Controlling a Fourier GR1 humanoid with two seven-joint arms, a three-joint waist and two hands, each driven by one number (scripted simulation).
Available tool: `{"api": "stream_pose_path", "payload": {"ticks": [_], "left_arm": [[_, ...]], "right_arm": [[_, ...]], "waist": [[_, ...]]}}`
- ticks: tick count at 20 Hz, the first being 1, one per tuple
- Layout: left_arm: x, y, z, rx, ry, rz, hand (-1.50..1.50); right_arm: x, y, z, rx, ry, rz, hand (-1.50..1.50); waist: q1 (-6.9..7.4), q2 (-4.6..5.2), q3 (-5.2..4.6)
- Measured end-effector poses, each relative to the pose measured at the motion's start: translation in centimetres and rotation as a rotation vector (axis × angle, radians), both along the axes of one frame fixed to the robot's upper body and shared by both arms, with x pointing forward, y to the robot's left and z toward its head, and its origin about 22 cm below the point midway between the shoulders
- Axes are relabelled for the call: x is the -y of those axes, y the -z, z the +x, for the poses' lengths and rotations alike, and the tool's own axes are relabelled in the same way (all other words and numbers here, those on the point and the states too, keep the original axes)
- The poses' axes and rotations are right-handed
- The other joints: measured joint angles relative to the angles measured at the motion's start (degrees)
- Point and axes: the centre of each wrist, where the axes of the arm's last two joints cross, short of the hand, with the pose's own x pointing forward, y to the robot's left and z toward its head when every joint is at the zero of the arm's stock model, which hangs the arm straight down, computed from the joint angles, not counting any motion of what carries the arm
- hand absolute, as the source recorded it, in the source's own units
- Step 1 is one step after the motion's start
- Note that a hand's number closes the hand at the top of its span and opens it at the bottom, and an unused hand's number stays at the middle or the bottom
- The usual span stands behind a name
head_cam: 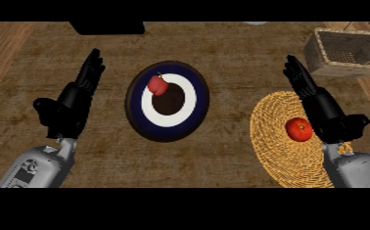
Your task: Pick the tomato from the placemat and place it in the basket
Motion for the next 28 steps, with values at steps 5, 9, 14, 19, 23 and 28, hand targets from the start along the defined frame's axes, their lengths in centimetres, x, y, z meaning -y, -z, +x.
{"api": "stream_pose_path", "payload": {"ticks": [5,9,14,19,23,28], "left_arm": [[-1.8,-0.9,0.1,0.073,0.023,0.104,0.00],[-3.3,-1.3,0.3,0.096,0.029,0.169,0.00],[-5.6,-0.5,0.2,0.099,0.039,0.198,0.00],[-6.1,-0.1,0.0,0.093,0.034,0.211,0.00],[-6.1,-0.1,0.0,0.089,0.031,0.217,0.00],[-6.2,-0.3,0.1,0.094,0.043,0.221,0.00]], "right_arm": [[-1.2,-0.1,0.9,-0.019,-0.209,0.066,1.50],[-4.5,1.6,0.3,-0.049,-0.308,0.349,1.50],[-9.5,1.7,-2.7,-0.031,-0.345,0.336,-1.50],[-7.7,-2.1,-1.9,0.087,-0.218,0.035,-1.50],[-4.4,-6.1,-0.3,0.108,-0.131,-0.323,-1.50],[-1.9,-11.2,0.7,0.026,-0.200,-0.762,-1.50]], "waist": [[1.40,0.64,-0.05],[0.85,0.78,0.35],[0.56,0.64,-0.03],[0.12,0.20,-0.29],[-0.02,0.00,-0.50],[0.73,0.22,-0.61]]}}
